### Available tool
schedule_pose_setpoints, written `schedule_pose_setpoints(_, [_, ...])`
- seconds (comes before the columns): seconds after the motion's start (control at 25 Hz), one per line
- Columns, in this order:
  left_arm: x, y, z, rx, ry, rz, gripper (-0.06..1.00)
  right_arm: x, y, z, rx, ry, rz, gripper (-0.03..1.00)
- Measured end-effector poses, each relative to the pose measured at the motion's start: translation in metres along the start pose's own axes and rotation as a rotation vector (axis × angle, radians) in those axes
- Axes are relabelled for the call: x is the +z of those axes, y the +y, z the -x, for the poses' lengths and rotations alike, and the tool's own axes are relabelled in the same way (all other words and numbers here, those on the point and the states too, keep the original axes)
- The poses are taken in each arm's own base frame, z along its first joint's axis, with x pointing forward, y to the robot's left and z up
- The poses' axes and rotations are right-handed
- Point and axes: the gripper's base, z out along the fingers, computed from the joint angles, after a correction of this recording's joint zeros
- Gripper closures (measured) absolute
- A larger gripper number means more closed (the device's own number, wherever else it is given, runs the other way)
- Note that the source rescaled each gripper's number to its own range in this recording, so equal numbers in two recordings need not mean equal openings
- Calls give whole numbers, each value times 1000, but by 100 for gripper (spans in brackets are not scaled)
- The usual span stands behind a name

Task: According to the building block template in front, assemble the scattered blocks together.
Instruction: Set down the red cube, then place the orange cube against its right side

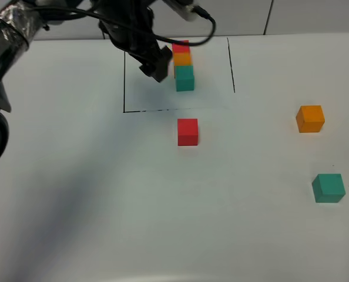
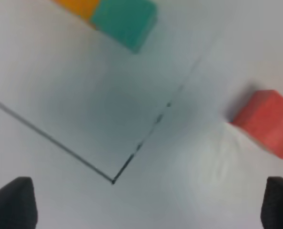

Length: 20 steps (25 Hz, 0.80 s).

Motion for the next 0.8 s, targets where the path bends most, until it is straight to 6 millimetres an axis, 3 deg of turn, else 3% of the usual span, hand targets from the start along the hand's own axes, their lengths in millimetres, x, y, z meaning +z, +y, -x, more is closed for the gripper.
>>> schedule_pose_setpoints(0.24, [-21, 47, -27, -198, -27, 31, 1, 0, 0, 0, 0, 0, 0, 24])
schedule_pose_setpoints(0.44, [-45, 60, -50, -293, -31, 37, 3, 0, 0, 0, 0, 0, 0, 24])
schedule_pose_setpoints(0.8, [-52, 72, -113, -465, 26, 91, 5, 0, 0, 0, 0, 0, 0, 24])
